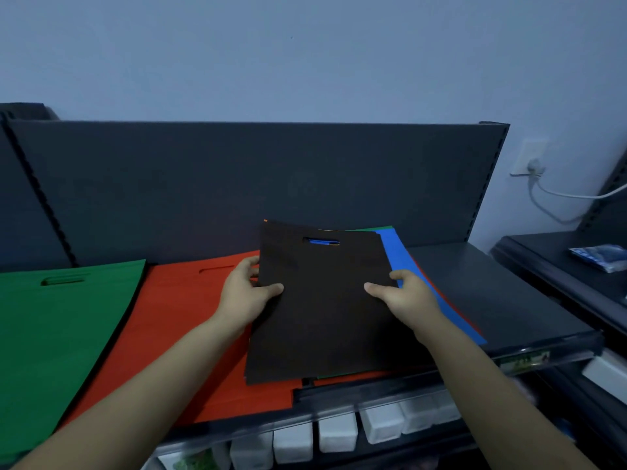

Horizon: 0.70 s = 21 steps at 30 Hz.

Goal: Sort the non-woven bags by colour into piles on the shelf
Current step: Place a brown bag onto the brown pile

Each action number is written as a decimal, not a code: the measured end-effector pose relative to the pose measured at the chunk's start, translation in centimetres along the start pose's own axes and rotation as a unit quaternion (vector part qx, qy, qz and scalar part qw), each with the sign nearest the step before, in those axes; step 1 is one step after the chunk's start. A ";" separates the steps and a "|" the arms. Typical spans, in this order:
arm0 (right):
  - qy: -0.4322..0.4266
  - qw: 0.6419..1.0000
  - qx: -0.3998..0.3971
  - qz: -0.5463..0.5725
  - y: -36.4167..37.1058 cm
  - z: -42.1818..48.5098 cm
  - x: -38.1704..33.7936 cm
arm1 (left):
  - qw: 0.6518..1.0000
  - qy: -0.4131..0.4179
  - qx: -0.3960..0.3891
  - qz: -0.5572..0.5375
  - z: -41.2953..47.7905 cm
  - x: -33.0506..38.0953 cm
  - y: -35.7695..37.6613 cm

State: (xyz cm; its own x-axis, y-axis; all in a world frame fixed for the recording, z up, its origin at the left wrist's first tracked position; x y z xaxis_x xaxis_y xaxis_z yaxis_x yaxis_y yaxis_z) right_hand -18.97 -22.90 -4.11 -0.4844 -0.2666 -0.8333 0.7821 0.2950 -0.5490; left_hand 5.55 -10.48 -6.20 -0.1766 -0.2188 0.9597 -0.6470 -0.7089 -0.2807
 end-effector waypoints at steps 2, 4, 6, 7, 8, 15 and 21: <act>0.000 1.000 0.008 0.014 0.2 0.0 -0.1 | 0.999 0.015 0.010 0.045 -0.2 0.0 -0.1; 0.011 0.999 0.025 0.039 0.2 0.1 0.1 | 0.994 0.036 0.016 0.098 -0.7 0.1 -0.3; 0.033 0.995 0.042 0.078 0.1 0.3 0.6 | 0.991 0.066 0.023 0.114 -1.3 0.2 -0.6; 0.045 0.993 0.047 0.101 0.1 0.3 0.9 | 0.989 0.083 0.029 0.117 -1.6 0.3 -0.8; 0.054 0.991 0.049 0.115 0.2 0.4 1.1 | 0.987 0.098 0.035 0.122 -1.8 0.4 -1.0; 0.033 0.991 0.053 0.115 1.2 0.1 1.0 | 0.960 0.209 -0.012 0.188 -3.2 0.5 -0.5; 0.005 0.996 0.050 0.075 1.8 -0.1 1.4 | 0.900 0.320 -0.070 0.288 -5.2 0.7 0.9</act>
State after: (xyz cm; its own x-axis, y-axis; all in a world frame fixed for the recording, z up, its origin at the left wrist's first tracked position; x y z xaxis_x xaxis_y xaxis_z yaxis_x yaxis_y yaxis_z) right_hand -18.24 -22.65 -6.29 -0.3624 -0.2181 -0.9061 0.8809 0.2374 -0.4095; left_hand 0.98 -7.74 -5.71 -0.8747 -0.0604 0.4808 -0.3902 -0.5007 -0.7727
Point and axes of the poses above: each hand's wrist, its own z-axis towards the middle knuckle, its own y-axis out of the palm, x = y × z, the point moved 5 cm from there along z, towards the middle knuckle, and after that the axes turned 9 degrees about -y, right-handed, at the moved point
